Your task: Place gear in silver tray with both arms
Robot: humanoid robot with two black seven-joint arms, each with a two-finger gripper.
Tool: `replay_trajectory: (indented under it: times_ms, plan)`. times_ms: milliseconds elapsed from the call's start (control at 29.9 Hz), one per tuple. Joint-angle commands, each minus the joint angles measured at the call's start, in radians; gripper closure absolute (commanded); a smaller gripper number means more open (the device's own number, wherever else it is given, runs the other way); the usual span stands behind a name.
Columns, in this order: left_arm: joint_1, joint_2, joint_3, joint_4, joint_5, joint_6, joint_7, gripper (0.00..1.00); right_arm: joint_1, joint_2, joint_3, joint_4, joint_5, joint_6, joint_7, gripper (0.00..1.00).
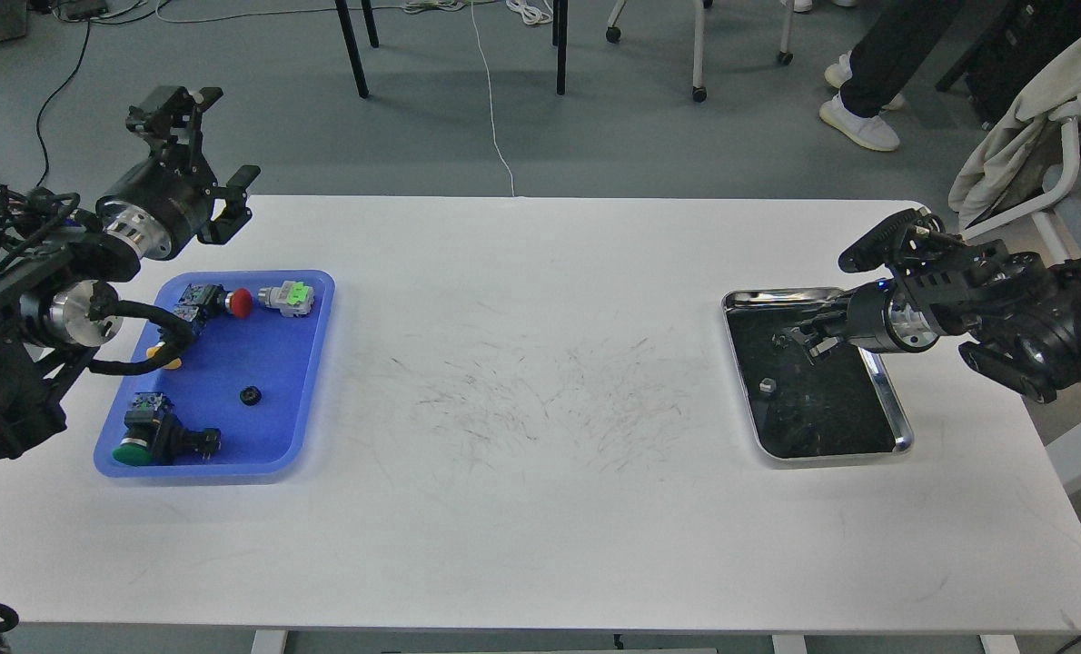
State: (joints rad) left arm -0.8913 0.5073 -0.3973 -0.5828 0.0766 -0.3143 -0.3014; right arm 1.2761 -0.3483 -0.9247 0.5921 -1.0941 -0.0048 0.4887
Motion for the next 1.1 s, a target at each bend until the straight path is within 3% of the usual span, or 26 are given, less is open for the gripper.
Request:
replay_trajectory:
  times_ms: [0,267,334,501,601,668,1069]
  plan:
    - [0.000,0.000,0.002,0.001,0.000,0.000,-0.001,0.04,0.003,0.000,0.004,0.003,0.000,0.000,0.000,0.52]
    - [0.000,0.008,0.011,-0.014,0.009,-0.003,-0.002,0.02,0.020,-0.014,0.081,0.000,0.008,0.000,0.000,0.43]
    - [-0.001,0.019,0.021,-0.023,0.012,-0.008,0.004,0.02,0.019,-0.024,0.125,0.000,0.008,0.000,0.000,0.36]
    - [-0.021,0.121,0.113,-0.081,0.017,-0.025,0.037,0.01,0.019,-0.067,0.197,0.002,0.010,0.002,0.000,0.34]
    - [-0.034,0.184,0.112,-0.153,0.018,-0.092,0.041,0.01,0.019,-0.099,0.254,0.008,0.039,0.002,0.000,0.34]
    - [-0.041,0.233,0.106,-0.193,0.017,-0.117,0.028,0.01,0.019,-0.121,0.286,0.012,0.066,0.002,0.000,0.30]
    - [-0.054,0.319,0.149,-0.365,0.212,-0.058,-0.022,0.02,-0.038,-0.216,0.498,0.003,0.299,0.002,0.000,0.20]
